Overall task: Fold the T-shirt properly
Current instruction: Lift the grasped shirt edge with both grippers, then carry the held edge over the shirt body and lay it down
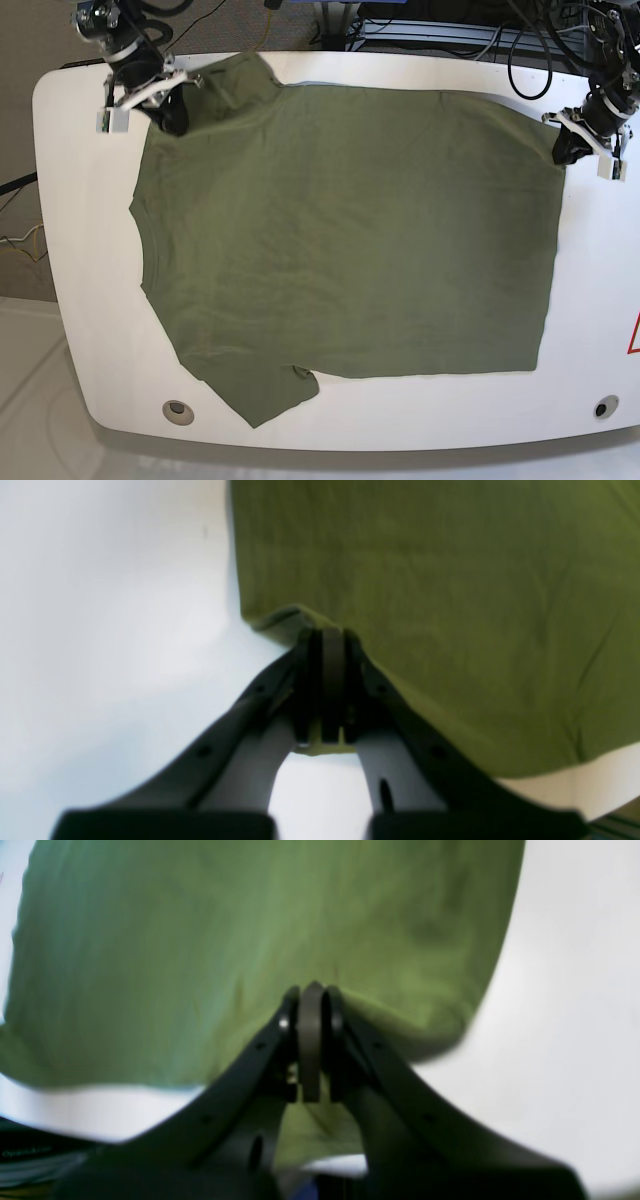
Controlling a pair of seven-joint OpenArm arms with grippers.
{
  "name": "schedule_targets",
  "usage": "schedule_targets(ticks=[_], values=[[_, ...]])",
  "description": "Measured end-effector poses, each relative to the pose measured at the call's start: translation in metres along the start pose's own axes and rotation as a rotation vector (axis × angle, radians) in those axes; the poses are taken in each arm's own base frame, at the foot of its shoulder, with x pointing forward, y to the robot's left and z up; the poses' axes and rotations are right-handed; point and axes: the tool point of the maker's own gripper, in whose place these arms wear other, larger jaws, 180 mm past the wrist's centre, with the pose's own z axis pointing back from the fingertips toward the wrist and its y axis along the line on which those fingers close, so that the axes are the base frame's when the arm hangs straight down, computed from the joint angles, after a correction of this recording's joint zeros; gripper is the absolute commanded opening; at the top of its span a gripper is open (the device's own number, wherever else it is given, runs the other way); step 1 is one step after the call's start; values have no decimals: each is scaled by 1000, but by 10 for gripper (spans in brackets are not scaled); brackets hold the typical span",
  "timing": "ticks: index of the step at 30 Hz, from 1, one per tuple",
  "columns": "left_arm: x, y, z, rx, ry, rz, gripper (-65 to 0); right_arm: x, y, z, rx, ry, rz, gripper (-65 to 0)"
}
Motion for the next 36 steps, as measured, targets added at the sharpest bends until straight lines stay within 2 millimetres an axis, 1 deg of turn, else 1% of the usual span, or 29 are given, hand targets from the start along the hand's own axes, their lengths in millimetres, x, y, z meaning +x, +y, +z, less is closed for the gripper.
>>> schedule_targets(ticks=[3,5,9,11,13,17,22,27,31,36], values=[[15,-2,-3,-7,-37,-3,-650,19,4,-7,18,-49,19,-650],[19,1,-6,5,-23,-4,-650,27,4,-13,21,-49,43,-650],[36,2,-10,8,-59,-8,-650,54,11,-21,50,-118,70,-650],[43,1,-11,2,-77,-6,-650,64,14,-23,64,-148,77,-650],[47,1,-14,1,-82,-3,-650,68,14,-27,66,-151,82,-650],[53,4,-18,5,-89,2,-650,70,10,-35,58,-140,77,-650],[61,5,-22,4,-108,13,-650,83,7,-45,67,-165,72,-650],[63,9,-27,13,-98,19,-650,90,-5,-66,54,-169,32,-650],[65,11,-30,16,-99,26,-650,95,-8,-74,58,-178,19,-650],[70,16,-36,19,-110,50,-650,100,-17,-92,45,-165,-15,-650]])
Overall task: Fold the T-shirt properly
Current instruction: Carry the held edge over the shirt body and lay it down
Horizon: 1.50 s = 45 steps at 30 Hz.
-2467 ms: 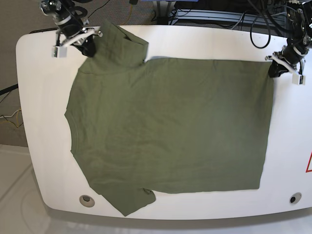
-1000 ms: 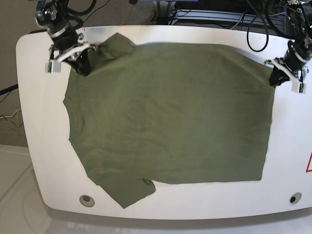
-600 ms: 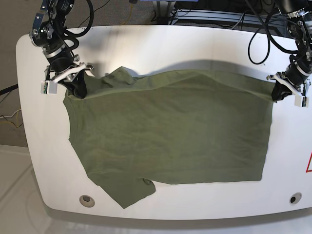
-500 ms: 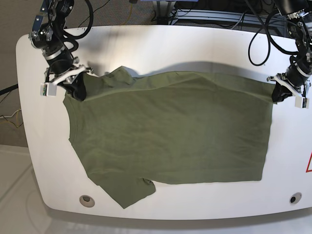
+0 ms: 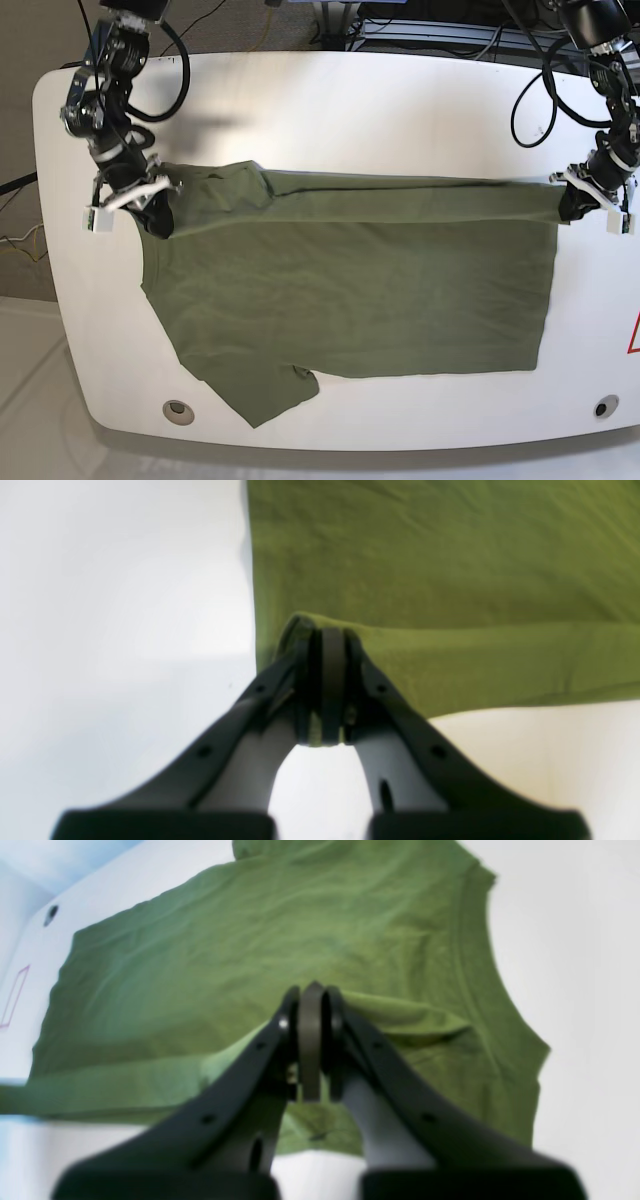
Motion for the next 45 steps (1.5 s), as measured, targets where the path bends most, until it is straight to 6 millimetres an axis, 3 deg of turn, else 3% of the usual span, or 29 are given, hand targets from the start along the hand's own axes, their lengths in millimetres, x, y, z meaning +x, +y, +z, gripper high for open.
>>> schedule_targets(ticks=[13,19,27,40,42,45], values=[[10,5,-22,-22,-11,76,-650,26,-1,-35,24,-25,-12,-650],[8,7,-31,-28,1,103,-650,24,-15,-55,-4,18,-51,-650],[10,5,-39,-40,1,111,-650,24,-19,-70,8,17,-81,-650],[15,4,-47,-50,-15,125,-650,19,-23,-80,-1,37,-110,-650],[17,3,-47,-53,-19,122,-647,21,-23,-80,1,31,-108,-594],[19,4,-46,-50,-26,118,-540,17,-27,-80,-36,58,-39,-454]])
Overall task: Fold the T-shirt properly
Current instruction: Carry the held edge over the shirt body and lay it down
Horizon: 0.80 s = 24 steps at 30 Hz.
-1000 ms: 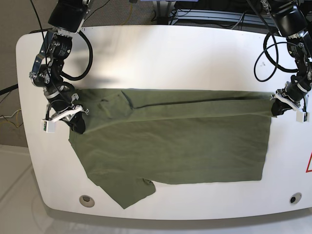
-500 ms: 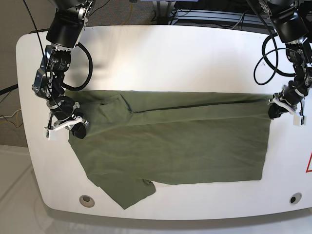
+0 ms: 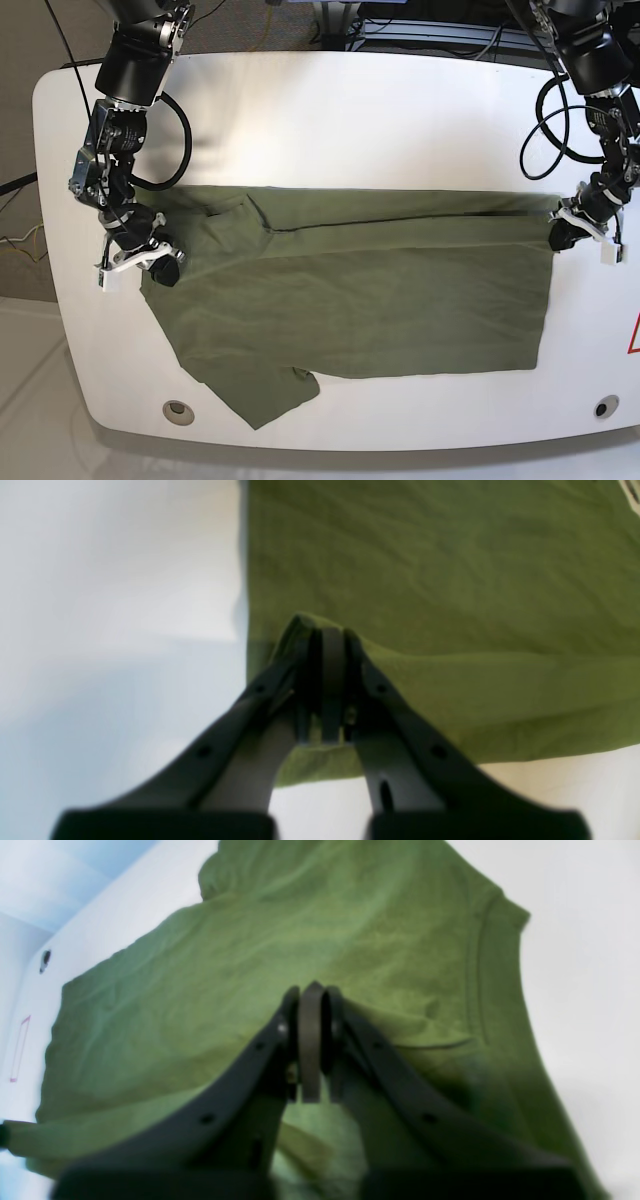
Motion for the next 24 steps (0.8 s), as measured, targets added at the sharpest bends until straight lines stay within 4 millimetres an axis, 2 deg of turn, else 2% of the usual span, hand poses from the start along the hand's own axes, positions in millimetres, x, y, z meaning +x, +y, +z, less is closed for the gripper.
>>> schedule_targets(ticks=[3,7,15,23,24], values=[[4,4,3,12,-16,-8,-448,0,-2,0,-12,3,14,-346],[9,9,7,27,-31,-18,-391,2,0,-1,-14,6,34,-284],[11,10,9,27,-31,-33,-389,9,7,1,-7,8,79,-267],[6,12,10,33,-17,-32,-339,13,7,13,-32,-11,140,-250],[5,12,10,31,-14,-36,-311,15,7,16,-36,-18,156,-252]])
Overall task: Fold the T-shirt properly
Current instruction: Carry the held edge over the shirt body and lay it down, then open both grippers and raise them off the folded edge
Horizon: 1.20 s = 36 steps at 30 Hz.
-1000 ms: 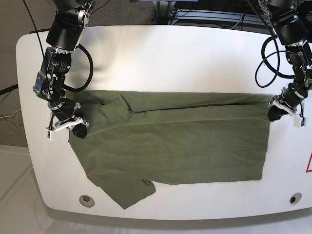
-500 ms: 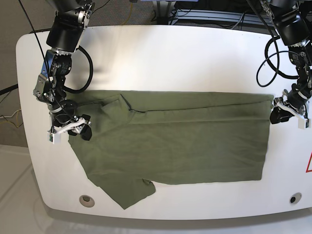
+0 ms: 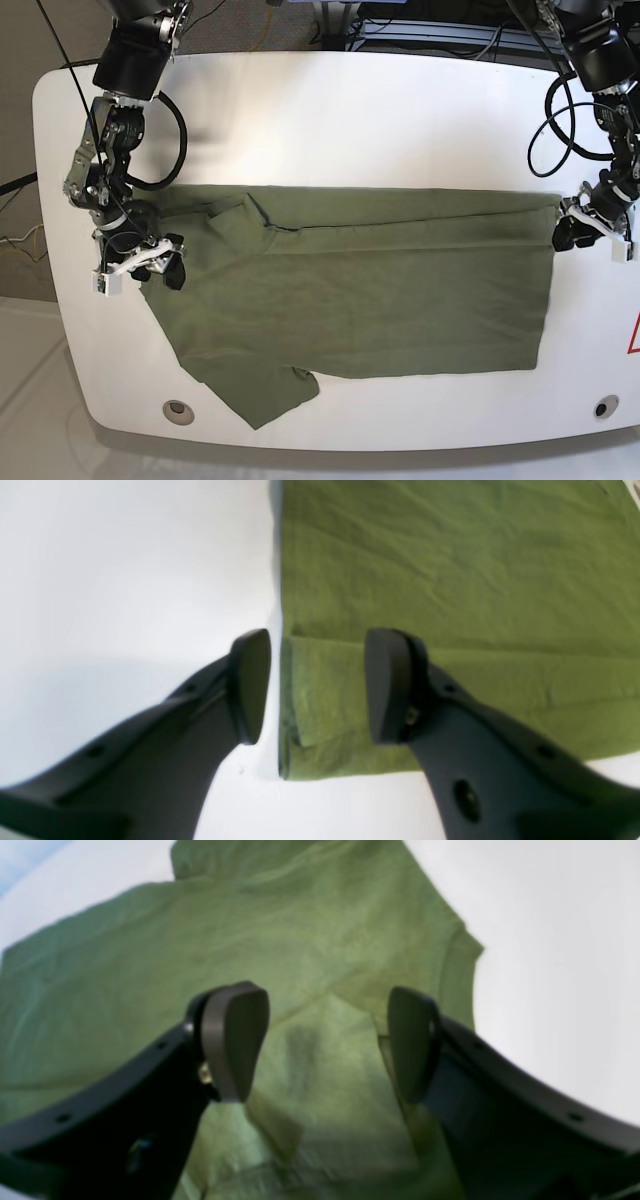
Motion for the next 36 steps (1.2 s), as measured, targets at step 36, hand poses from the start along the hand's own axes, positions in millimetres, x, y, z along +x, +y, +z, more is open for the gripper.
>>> schedule_targets(ticks=[36], values=[[-58,14,54,73,96,-83,-295,-56,-62,101,-182,12,-27,-256]])
